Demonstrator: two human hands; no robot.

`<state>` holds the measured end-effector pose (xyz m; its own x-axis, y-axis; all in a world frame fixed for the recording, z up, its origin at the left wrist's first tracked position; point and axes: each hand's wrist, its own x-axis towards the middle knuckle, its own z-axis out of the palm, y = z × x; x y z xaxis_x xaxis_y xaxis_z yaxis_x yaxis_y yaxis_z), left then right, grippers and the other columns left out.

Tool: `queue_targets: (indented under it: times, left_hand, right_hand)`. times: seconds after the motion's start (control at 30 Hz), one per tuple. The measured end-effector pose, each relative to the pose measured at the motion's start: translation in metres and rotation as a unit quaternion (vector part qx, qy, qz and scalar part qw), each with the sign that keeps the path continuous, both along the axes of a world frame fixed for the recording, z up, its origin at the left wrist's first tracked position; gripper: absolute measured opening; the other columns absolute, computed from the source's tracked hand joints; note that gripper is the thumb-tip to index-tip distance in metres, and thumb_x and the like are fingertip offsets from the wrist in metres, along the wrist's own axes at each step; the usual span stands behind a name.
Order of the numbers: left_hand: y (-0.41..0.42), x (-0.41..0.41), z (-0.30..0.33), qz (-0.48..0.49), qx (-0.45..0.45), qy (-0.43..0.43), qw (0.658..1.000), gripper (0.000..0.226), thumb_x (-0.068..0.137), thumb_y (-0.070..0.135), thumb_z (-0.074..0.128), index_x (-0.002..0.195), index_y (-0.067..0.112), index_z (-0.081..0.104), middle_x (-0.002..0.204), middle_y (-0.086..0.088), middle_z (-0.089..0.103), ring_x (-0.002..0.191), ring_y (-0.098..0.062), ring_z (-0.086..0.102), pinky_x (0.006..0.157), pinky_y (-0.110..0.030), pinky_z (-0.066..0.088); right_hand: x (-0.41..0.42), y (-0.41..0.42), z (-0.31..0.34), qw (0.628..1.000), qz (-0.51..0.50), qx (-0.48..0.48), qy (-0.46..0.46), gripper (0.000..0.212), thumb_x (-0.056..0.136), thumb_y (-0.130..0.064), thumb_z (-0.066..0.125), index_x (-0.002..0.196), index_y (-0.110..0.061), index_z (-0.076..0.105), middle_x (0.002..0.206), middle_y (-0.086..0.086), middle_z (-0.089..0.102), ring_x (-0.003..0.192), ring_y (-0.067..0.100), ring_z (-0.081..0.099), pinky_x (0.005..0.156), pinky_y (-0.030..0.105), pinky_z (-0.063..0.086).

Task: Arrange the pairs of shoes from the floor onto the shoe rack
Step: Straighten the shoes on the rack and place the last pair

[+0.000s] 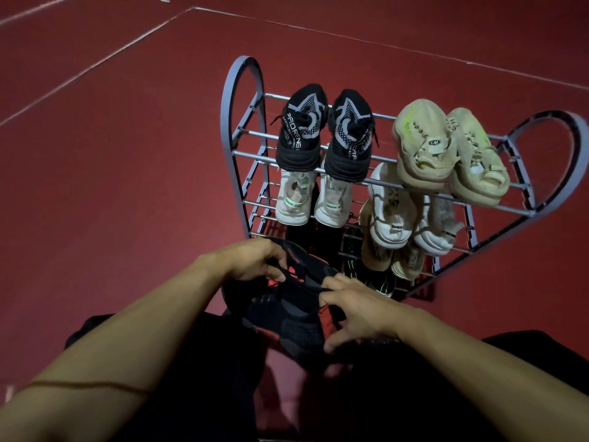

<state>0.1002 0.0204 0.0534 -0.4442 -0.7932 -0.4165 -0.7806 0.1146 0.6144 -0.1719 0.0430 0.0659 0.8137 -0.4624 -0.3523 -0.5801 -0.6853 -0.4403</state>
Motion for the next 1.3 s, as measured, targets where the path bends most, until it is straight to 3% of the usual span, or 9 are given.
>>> queue_targets:
  times: [0.33,0.47,0.6,0.8,0.93,1.03,1.1,1.2,1.3]
  left_hand:
    - [0.025,-0.030,-0.030,-0.003,-0.129,-0.024,0.991,0.043,0.095,0.033,0.063,0.135,0.021,0.055,0.149,-0.001,0.037,0.136,-0.019,0.036,0.117,-0.035,0.031]
    - [0.041,-0.056,-0.020,0.019,-0.027,0.037,0.999,0.045,0.091,0.019,0.060,0.135,0.021,0.052,0.136,0.000,0.047,0.126,-0.016,0.034,0.113,-0.029,0.027]
    - [0.046,-0.064,-0.016,-0.023,0.082,0.056,0.995,0.055,0.073,0.052,0.070,0.119,0.026,0.055,0.123,0.004,0.052,0.118,-0.017,0.045,0.105,-0.031,0.040]
    - [0.046,-0.056,-0.020,-0.006,0.105,0.087,0.991,0.049,0.064,0.041,0.090,0.098,0.017,0.065,0.092,-0.001,0.072,0.079,-0.012,0.063,0.084,-0.048,0.055]
    - [0.049,-0.048,-0.024,-0.006,0.123,0.090,0.988,0.052,0.062,0.044,0.090,0.097,0.015,0.067,0.097,-0.007,0.074,0.083,-0.025,0.069,0.083,-0.055,0.055]
    - [0.050,-0.049,-0.024,-0.003,0.130,0.083,0.988,0.044,0.067,0.033,0.091,0.097,0.012,0.067,0.097,-0.009,0.074,0.079,-0.017,0.067,0.083,-0.054,0.056]
    - [0.048,-0.052,-0.024,-0.007,0.130,0.069,0.989,0.042,0.069,0.031,0.091,0.098,0.012,0.067,0.100,-0.008,0.073,0.084,-0.018,0.067,0.086,-0.051,0.056]
    - [0.047,-0.053,-0.025,-0.029,0.089,0.013,0.996,0.051,0.068,0.042,0.089,0.105,0.015,0.068,0.112,-0.004,0.059,0.105,-0.021,0.056,0.094,-0.039,0.051]
    - [0.046,-0.051,-0.026,-0.011,0.118,0.021,0.993,0.049,0.066,0.041,0.090,0.103,0.015,0.069,0.110,-0.003,0.066,0.101,-0.022,0.064,0.091,-0.043,0.055]
  right_hand:
    - [0.007,0.008,-0.007,0.997,-0.066,-0.017,-0.022,0.057,0.061,-0.068,0.075,0.097,-0.027,0.057,0.104,-0.012,0.038,0.100,0.011,0.036,0.091,0.030,0.038]
    - [0.004,0.007,-0.018,0.984,-0.166,0.044,-0.052,0.052,0.057,-0.063,0.081,0.090,-0.031,0.056,0.098,-0.010,0.041,0.097,0.012,0.041,0.086,0.029,0.041]
    - [0.005,0.002,-0.020,0.962,-0.251,0.086,-0.068,0.052,0.059,-0.057,0.084,0.089,-0.021,0.063,0.096,-0.001,0.048,0.085,0.013,0.051,0.074,0.026,0.044]
    - [-0.005,-0.007,-0.017,0.958,-0.219,0.183,-0.010,0.060,0.060,-0.027,0.091,0.110,-0.028,0.058,0.102,-0.007,0.066,0.089,0.008,0.063,0.077,0.020,0.050]
    - [-0.015,-0.015,-0.025,0.951,-0.228,0.203,0.047,0.063,0.062,-0.025,0.090,0.117,-0.020,0.060,0.108,-0.004,0.067,0.077,0.006,0.062,0.061,0.014,0.047]
    - [-0.021,-0.021,-0.026,0.940,-0.250,0.214,0.084,0.033,0.063,-0.031,0.090,0.073,-0.009,0.068,0.068,-0.002,0.067,0.056,0.010,0.055,0.054,0.022,0.041]
    - [-0.024,-0.024,-0.025,0.916,-0.298,0.251,0.101,0.035,0.064,-0.028,0.090,0.056,-0.009,0.061,0.051,-0.003,0.064,0.042,0.007,0.050,0.048,0.019,0.038]
    - [-0.030,-0.025,-0.028,0.912,-0.304,0.255,0.107,0.038,0.067,-0.033,0.088,0.067,-0.002,0.065,0.050,-0.003,0.056,0.046,0.010,0.047,0.047,0.019,0.036]
    - [-0.034,-0.023,-0.029,0.913,-0.299,0.259,0.094,0.031,0.078,-0.040,0.079,0.076,-0.014,0.063,0.064,0.001,0.057,0.057,0.015,0.052,0.052,0.022,0.041]
